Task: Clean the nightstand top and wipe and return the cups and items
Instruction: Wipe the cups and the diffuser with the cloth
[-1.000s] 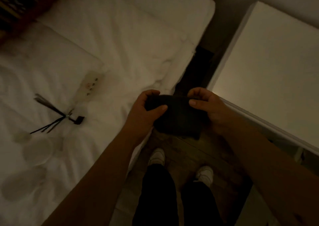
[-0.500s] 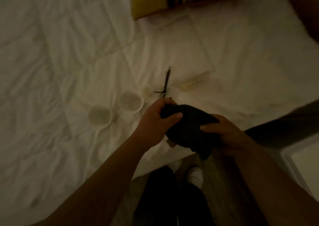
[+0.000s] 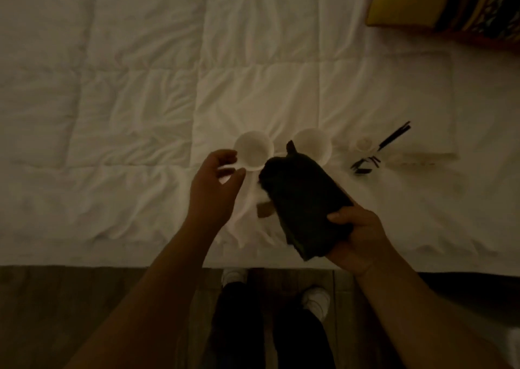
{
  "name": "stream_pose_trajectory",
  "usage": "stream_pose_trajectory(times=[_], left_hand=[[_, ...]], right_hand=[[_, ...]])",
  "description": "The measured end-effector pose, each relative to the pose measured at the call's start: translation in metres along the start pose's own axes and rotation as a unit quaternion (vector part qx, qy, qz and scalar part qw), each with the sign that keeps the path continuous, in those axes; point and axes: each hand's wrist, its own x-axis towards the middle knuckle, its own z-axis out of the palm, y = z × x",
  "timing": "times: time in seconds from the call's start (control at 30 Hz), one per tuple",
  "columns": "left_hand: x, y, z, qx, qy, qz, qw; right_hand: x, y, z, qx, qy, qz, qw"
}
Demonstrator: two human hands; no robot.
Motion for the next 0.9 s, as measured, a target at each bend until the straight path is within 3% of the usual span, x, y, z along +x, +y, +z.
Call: stream_pose_trajectory(times=[0.07, 0.13, 0.27, 0.3, 0.37, 0.47, 0.5, 0.53, 0.63, 0.73, 0.83, 0.9], left_hand=[[0.023, -0.017, -0.002, 0.105, 0.001, 0.056, 0.993], [0.045, -0.030, 0.002, 0.171, -0.056, 0.076, 0.981], [0.079, -0.042, 0.019, 0.213, -0.171, 0.135, 0.952], [0.085, -0.045, 0.022, 0.207, -0.182, 0.141, 0.951], [0.092, -0.048, 0.028, 0.164, -0.202, 0.128, 0.957], [0.093, -0.055, 0.029, 0.116, -0.198, 0.128, 0.965], [0.092, -0.057, 0.028, 0.105, -0.193, 0.136, 0.966], [0.091, -0.059, 0.026, 0.090, -0.192, 0.145, 0.966], [0.090, -0.062, 0.021, 0.050, -0.209, 0.222, 0.951], [0.094, -0.061, 0.015, 0.082, -0.217, 0.313, 0.921], [0.096, -0.061, 0.009, 0.132, -0.230, 0.376, 0.888], [0.095, -0.061, 0.006, 0.145, -0.262, 0.334, 0.894]], right_hand=[[0.015, 0.007, 0.013, -0.029, 0.000, -0.049, 0.998], [0.032, 0.014, 0.028, -0.070, 0.011, -0.103, 0.992], [0.069, 0.023, 0.057, -0.207, 0.085, -0.224, 0.949], [0.079, 0.027, 0.063, -0.299, 0.124, -0.247, 0.913], [0.099, 0.035, 0.071, -0.509, 0.180, -0.241, 0.807], [0.123, 0.051, 0.077, -0.796, 0.157, -0.128, 0.570], [0.127, 0.055, 0.077, -0.836, 0.153, -0.109, 0.516], [0.129, 0.056, 0.079, -0.849, 0.155, -0.090, 0.497], [0.132, 0.050, 0.083, -0.838, 0.150, -0.035, 0.523], [0.136, 0.039, 0.082, -0.825, 0.117, 0.012, 0.554], [0.135, 0.033, 0.077, -0.753, 0.107, 0.033, 0.648], [0.129, 0.028, 0.073, -0.700, 0.107, 0.016, 0.706]])
